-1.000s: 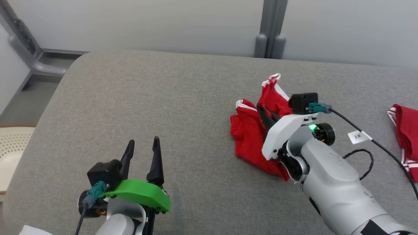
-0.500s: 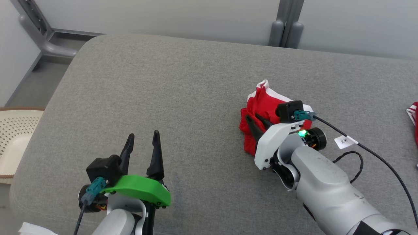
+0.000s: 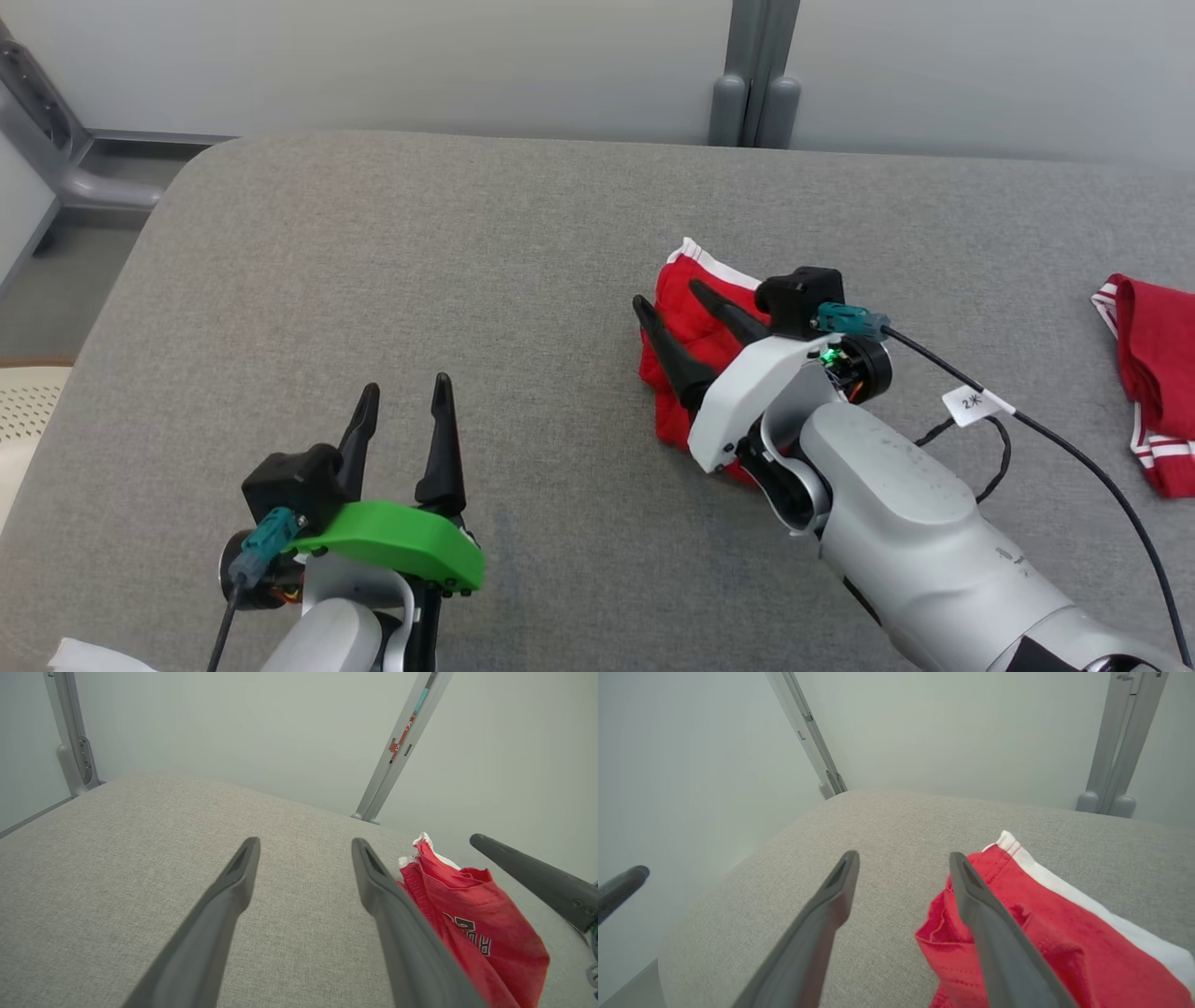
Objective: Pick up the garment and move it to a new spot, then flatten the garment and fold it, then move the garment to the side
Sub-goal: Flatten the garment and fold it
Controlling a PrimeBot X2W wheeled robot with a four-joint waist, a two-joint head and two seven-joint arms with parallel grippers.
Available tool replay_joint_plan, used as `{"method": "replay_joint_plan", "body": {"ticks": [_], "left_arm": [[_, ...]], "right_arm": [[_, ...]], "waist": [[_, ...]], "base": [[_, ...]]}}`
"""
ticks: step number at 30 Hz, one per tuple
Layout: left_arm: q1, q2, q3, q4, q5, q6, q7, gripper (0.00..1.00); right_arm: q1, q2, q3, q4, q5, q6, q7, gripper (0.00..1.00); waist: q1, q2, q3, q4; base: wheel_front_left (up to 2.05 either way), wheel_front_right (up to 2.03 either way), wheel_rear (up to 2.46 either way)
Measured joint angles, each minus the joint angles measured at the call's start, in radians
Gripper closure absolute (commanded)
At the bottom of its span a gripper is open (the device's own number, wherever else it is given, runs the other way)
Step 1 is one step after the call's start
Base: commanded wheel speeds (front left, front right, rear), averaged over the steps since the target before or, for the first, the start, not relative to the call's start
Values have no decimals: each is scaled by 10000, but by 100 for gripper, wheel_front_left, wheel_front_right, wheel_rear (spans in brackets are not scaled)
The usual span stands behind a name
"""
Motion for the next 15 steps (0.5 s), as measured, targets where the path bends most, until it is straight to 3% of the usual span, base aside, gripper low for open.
{"method": "replay_joint_plan", "body": {"ticks": [13, 14, 15], "left_arm": [[30, 81, -48, -205, 0, 86, 25, 0], [28, 82, -52, -222, 0, 86, 25, 0], [26, 82, -52, -234, 0, 86, 25, 0]], "right_arm": [[20, -1432, -1816, 21, -803, 2, -48, 0], [33, -1570, -1935, 109, -871, 2, -6, 19], [41, -1693, -2031, 196, -918, 2, 27, 51]], "waist": [[0, 0, 16, -31], [0, 0, 50, 3], [0, 0, 86, 39]], "base": [[0, 0, 0], [0, 0, 0], [0, 0, 0]]}}
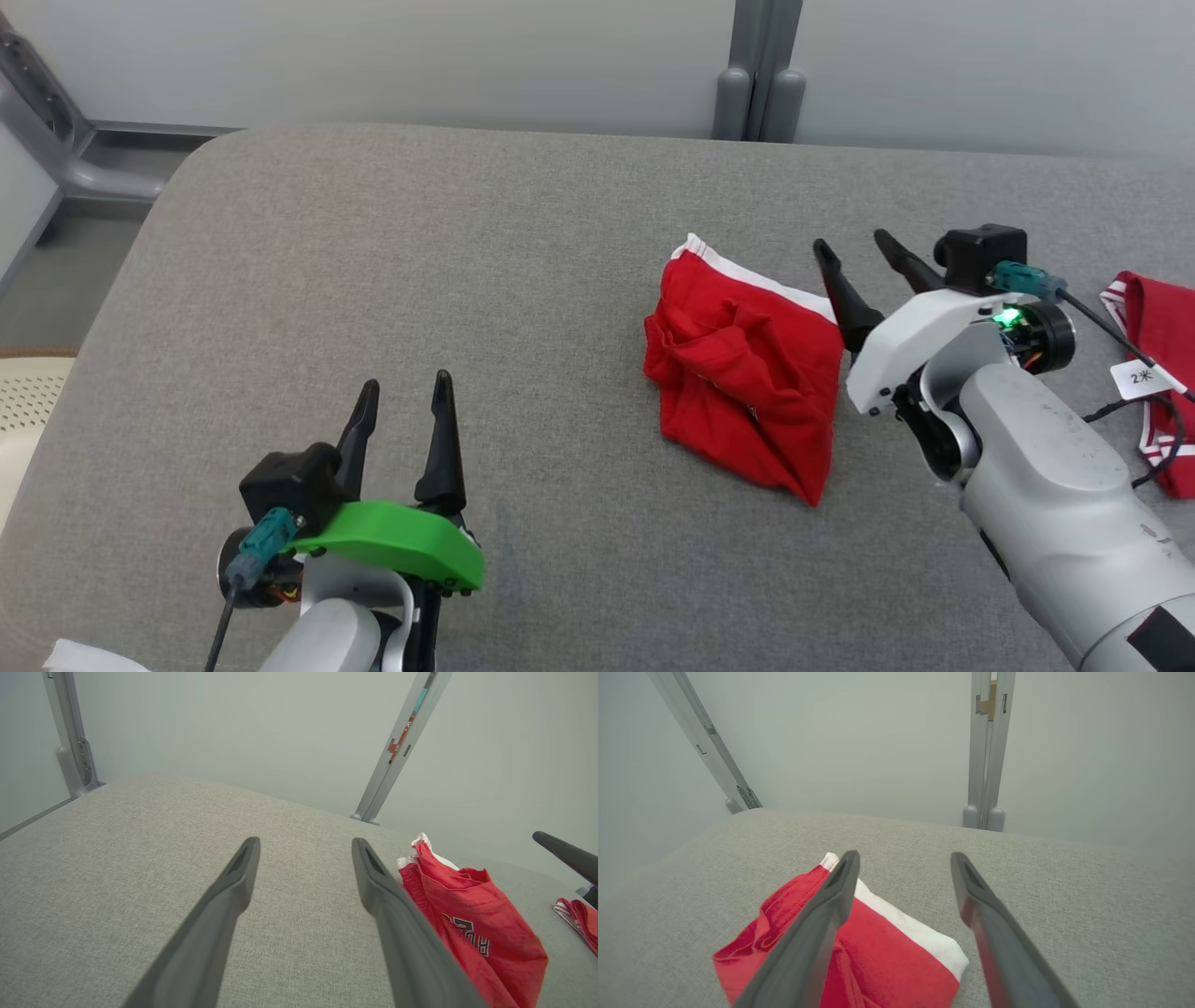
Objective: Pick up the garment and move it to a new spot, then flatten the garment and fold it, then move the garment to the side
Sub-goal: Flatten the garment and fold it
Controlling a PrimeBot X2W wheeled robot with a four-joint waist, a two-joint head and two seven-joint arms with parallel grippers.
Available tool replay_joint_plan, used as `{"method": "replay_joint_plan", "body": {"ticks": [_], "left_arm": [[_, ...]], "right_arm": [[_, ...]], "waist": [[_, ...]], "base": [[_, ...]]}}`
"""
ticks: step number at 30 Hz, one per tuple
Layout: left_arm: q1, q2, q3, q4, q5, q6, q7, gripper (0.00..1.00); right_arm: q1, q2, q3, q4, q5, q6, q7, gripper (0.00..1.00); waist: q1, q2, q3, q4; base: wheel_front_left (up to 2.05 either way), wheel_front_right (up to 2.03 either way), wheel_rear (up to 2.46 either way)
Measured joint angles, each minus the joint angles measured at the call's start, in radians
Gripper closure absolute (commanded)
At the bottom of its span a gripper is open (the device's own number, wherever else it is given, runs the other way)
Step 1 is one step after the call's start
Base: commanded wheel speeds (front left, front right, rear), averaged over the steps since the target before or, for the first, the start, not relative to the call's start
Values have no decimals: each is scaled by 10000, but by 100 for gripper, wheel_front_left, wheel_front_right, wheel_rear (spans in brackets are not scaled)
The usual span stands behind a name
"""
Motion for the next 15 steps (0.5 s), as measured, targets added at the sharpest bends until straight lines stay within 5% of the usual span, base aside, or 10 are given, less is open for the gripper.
{"method": "replay_joint_plan", "body": {"ticks": [1, 2, 3, 15], "left_arm": [[-5, 2, 0, -13, 0, 2, 0, 0], [-10, 6, -2, -19, 0, 0, 0, 0], [-20, 4, -6, -31, 0, 0, 0, 0], [-177, 2, -13, 40, 2, -13, -35, 0]], "right_arm": [[11, -134, -38, 86, -105, 0, 50, 64], [26, -222, -29, 130, -178, 0, 100, 89], [47, -314, 17, 186, -192, 0, 209, 100], [118, -1273, 2305, 159, 426, 0, 1110, 100]], "waist": [[0, 0, 40, 36], [0, 0, 77, 67], [0, 0, 125, 106], [0, 0, 597, 642]], "base": [[0, 0, 0], [0, 0, 0], [0, 0, 0], [0, 0, 0]]}}
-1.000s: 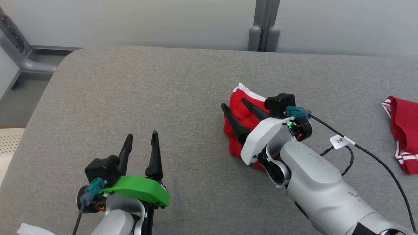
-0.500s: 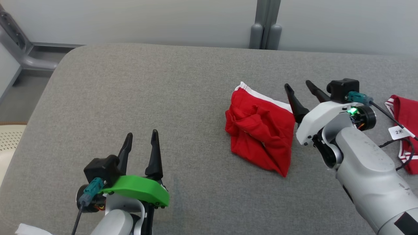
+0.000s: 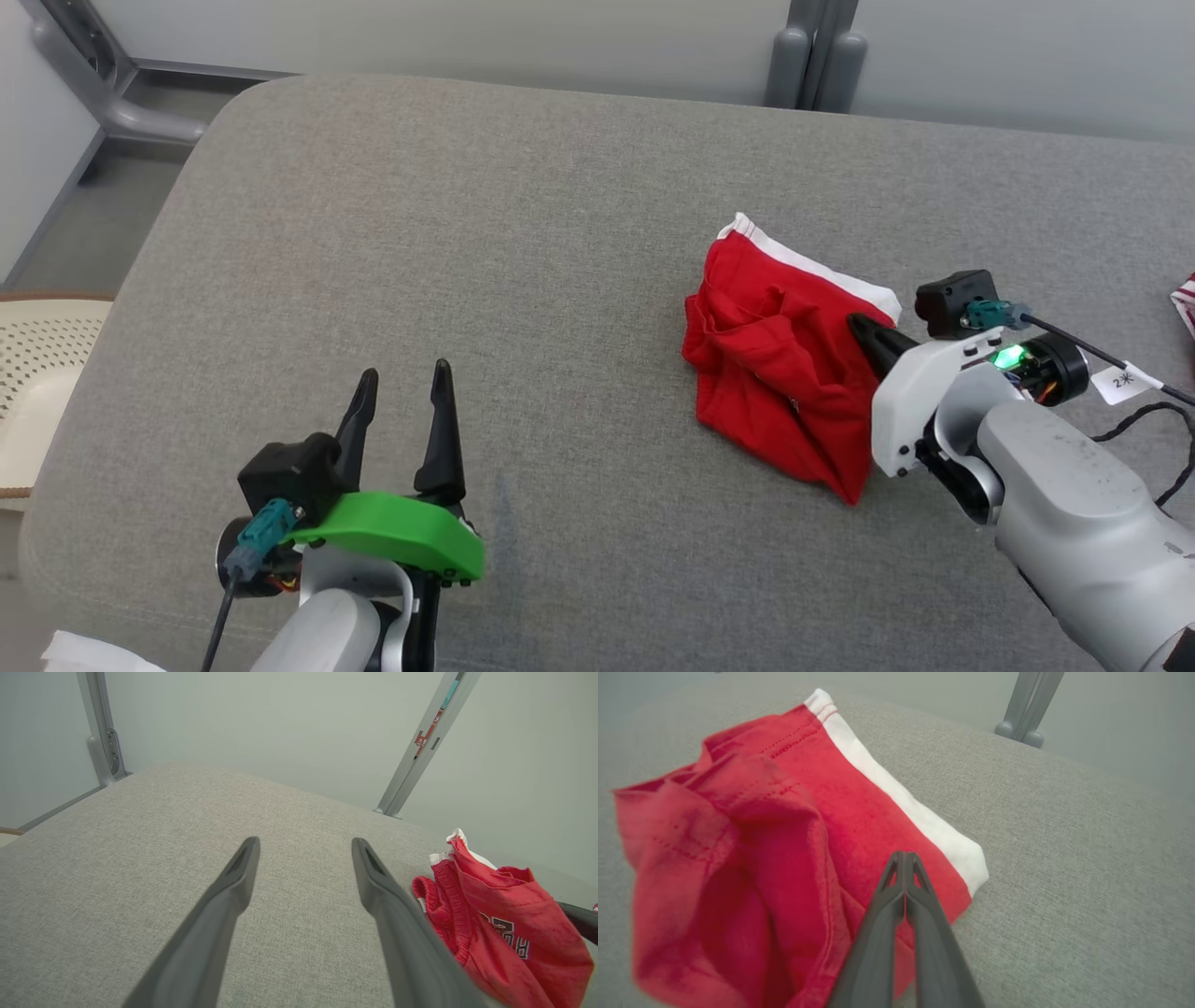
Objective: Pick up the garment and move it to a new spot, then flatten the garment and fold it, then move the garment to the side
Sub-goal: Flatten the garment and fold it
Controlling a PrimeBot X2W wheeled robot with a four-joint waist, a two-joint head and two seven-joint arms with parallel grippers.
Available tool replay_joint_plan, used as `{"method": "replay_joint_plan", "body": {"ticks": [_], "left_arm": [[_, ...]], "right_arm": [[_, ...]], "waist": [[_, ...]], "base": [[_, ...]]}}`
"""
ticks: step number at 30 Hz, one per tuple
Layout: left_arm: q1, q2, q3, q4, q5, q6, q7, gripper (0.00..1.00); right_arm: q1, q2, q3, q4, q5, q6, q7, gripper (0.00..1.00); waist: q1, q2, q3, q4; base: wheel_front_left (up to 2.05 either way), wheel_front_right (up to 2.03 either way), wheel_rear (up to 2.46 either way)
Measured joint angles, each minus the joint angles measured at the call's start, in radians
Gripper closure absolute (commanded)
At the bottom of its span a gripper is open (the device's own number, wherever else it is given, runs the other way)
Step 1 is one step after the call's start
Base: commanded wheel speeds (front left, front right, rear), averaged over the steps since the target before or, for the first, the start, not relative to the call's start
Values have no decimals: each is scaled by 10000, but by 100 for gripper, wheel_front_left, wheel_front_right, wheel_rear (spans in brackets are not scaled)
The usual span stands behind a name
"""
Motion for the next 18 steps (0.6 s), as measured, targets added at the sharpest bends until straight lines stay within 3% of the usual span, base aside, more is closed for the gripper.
{"method": "replay_joint_plan", "body": {"ticks": [11, 18], "left_arm": [[-75, 0, 2, 40, 0, 2, -69, 0], [-90, 12, -44, 35, 0, 6, -65, 0]], "right_arm": [[-29, -591, 2719, -1791, 1985, 0, -48, 100], [-266, -330, 4165, -1919, 2627, 0, -332, 100]], "waist": [[0, 0, 65, 92], [0, 0, 100, 78]], "base": [[0, 0, 0], [0, 0, 0]]}}
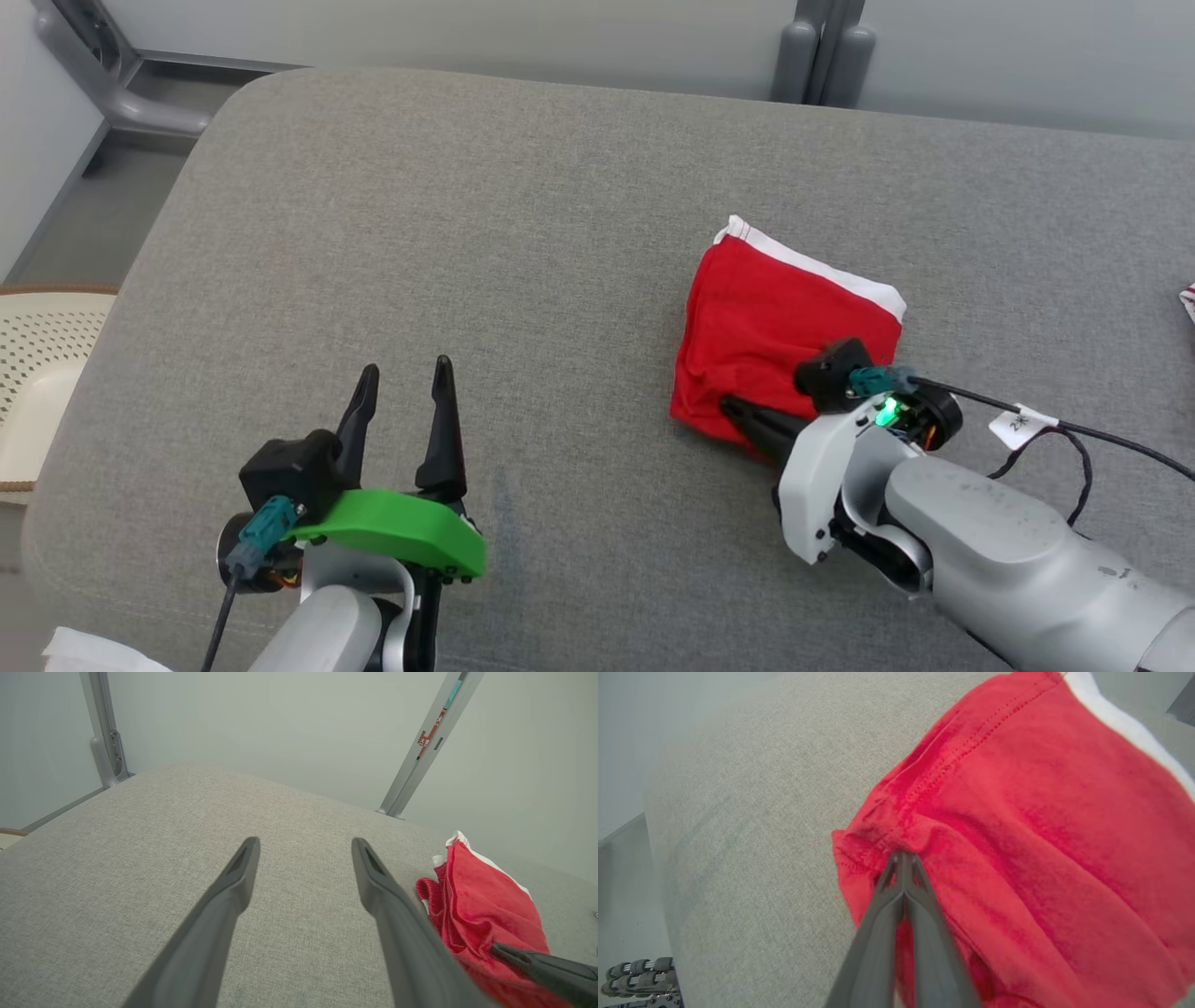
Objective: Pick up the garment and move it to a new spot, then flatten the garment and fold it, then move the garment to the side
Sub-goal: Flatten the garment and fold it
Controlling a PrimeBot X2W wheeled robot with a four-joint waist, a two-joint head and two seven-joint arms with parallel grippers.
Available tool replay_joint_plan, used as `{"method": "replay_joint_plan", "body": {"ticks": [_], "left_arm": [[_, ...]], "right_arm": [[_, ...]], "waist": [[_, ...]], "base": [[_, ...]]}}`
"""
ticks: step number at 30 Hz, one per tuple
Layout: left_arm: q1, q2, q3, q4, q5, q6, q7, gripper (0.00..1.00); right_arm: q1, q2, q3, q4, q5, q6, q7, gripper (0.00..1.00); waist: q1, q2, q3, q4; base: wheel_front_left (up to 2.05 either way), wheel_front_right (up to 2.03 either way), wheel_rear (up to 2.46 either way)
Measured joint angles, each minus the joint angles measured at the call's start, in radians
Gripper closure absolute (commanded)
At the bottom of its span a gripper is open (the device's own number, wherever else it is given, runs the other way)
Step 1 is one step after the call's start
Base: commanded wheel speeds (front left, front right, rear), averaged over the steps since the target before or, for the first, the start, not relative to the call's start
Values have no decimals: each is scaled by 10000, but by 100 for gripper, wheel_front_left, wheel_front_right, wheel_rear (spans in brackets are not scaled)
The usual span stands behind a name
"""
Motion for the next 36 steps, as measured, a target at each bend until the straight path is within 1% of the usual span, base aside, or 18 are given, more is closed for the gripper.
{"method": "replay_joint_plan", "body": {"ticks": [5, 11, 16, 21, 23, 25, 26, 27, 30, 33, 34, 35, 36], "left_arm": [[-84, -2, -69, 21, 0, -8, 13, 0], [-112, 19, -90, 69, 0, -10, 13, 0], [-83, 77, -59, 100, -33, 12, 8, 0], [20, 102, -65, 92, -59, 86, 12, 0], [20, 107, -58, 71, -61, 94, 13, 0], [34, 119, -56, 38, -61, 109, 13, 0], [48, 125, -54, 23, -69, 128, 13, 0], [86, 140, -46, -12, -92, 148, 12, 0], [112, 151, -48, -63, -96, 169, -2, 0], [113, 146, -17, -105, -102, 169, -77, 0], [118, 148, 2, -113, -102, 167, -98, 0], [125, 148, 15, -121, -102, 144, -151, 0], [128, 136, 40, -127, -102, 107, -199, 0]], "right_arm": [[-261, 560, 732, 673, 270, 0, -316, 100], [-447, 1005, 1210, 1331, 577, 0, -846, 100], [-559, 1141, 1480, 1356, 522, 0, -1223, 100], [-646, 1103, 1432, 884, 545, 0, -1519, 100], [-716, 989, 1244, 717, 546, 0, -1542, 100], [-731, 830, 805, 531, 502, 0, -1569, 100], [-732, 765, 474, 418, 391, 0, -1586, 100], [-702, 656, -153, 284, 153, 0, -1592, 100], [-368, 485, -1112, 222, -366, 0, -1593, 100], [52, 472, -2284, 201, -905, 0, -1593, 100], [206, 502, -2811, 171, -1118, 0, -1592, 100], [386, 541, -3333, 121, -1373, 0, -1593, 72], [561, 585, -3716, 94, -1582, 0, -1593, 51]], "waist": [[0, 0, 34, 77], [0, 0, 25, 202], [0, 0, -94, 126], [0, 0, -279, -91], [0, 0, -358, -187], [0, 0, -440, -296], [0, 0, -477, -353], [0, 0, -532, -445], [0, 0, -604, -562], [0, 0, -674, -646], [0, 0, -710, -675], [0, 0, -749, -705], [0, 0, -785, -729]], "base": [[0, 0, 0], [0, 0, 0], [0, 0, 0], [0, 0, 0], [0, 0, 0], [0, 0, 0], [0, 0, 0], [0, 0, 0], [0, 0, 0], [0, 0, 0], [0, 0, 0], [0, 0, 0], [0, 0, 0]]}}
